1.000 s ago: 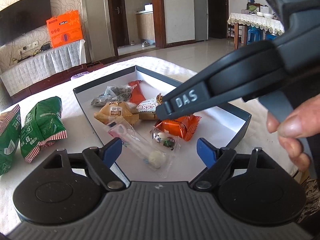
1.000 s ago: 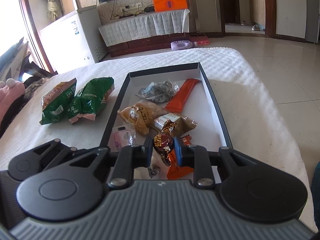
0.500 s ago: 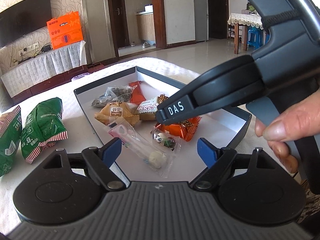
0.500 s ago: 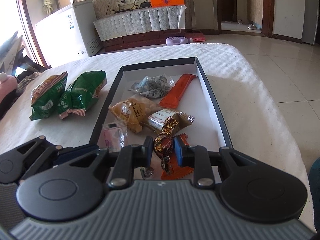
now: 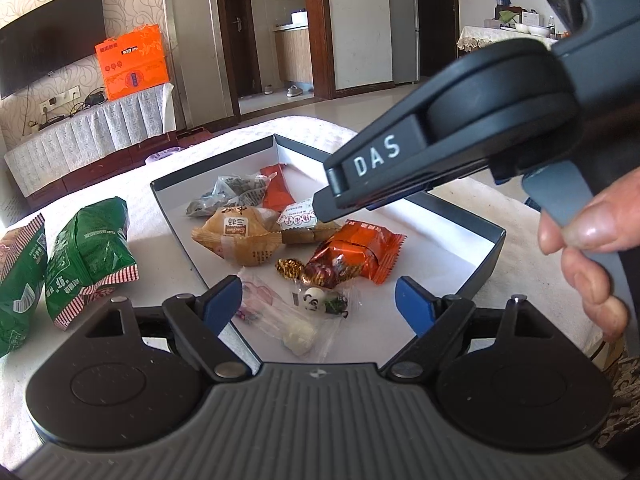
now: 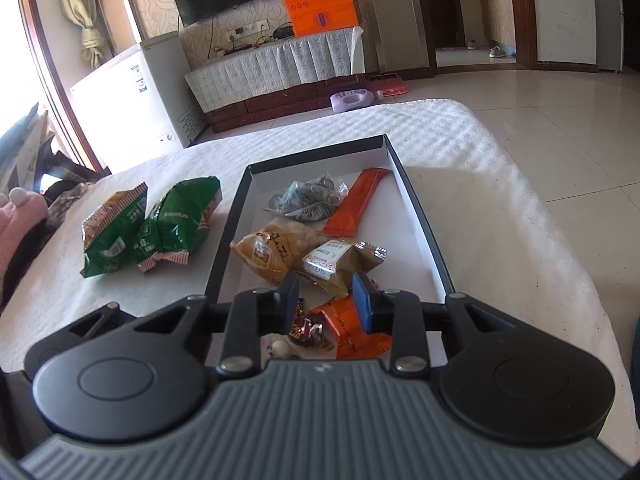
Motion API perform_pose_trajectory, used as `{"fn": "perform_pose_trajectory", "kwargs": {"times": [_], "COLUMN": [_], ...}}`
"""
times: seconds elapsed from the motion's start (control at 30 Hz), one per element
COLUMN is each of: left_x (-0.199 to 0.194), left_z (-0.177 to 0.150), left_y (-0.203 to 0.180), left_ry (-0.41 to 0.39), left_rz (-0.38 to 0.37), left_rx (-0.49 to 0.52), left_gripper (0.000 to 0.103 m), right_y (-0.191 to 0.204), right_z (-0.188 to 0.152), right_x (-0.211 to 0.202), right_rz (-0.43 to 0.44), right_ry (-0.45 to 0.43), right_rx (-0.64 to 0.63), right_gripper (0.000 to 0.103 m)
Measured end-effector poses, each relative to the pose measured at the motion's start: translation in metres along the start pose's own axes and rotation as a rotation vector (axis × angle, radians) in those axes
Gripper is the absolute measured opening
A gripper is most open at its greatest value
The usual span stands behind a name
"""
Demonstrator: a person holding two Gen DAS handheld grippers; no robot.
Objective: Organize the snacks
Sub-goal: 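Lower the brown-wrapped chocolate into the box and open the right gripper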
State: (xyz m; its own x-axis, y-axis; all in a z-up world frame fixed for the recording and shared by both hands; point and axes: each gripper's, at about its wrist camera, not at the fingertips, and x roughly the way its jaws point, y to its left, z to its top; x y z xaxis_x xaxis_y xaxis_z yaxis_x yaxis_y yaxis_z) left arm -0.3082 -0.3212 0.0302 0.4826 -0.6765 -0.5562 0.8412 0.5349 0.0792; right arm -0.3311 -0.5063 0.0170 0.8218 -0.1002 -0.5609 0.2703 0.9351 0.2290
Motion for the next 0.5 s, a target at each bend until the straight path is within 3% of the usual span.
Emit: {"fn": "perform_pose_trajectory", "kwargs": {"times": [0.5], "left_x": [-0.018], "left_z": [0.001], "left_y": [0.018], "left_ry": [-0.036], "left_rz": [0.023], "left_rx": [-0.039], "left_gripper": [0.089], "right_y": [0.017], "right_z": [0.0], "right_x": [-0.011], "right_rz": [0.01], "right_ry": [-0.039], "right_rx": [0.012], "right_gripper": [0.033]}}
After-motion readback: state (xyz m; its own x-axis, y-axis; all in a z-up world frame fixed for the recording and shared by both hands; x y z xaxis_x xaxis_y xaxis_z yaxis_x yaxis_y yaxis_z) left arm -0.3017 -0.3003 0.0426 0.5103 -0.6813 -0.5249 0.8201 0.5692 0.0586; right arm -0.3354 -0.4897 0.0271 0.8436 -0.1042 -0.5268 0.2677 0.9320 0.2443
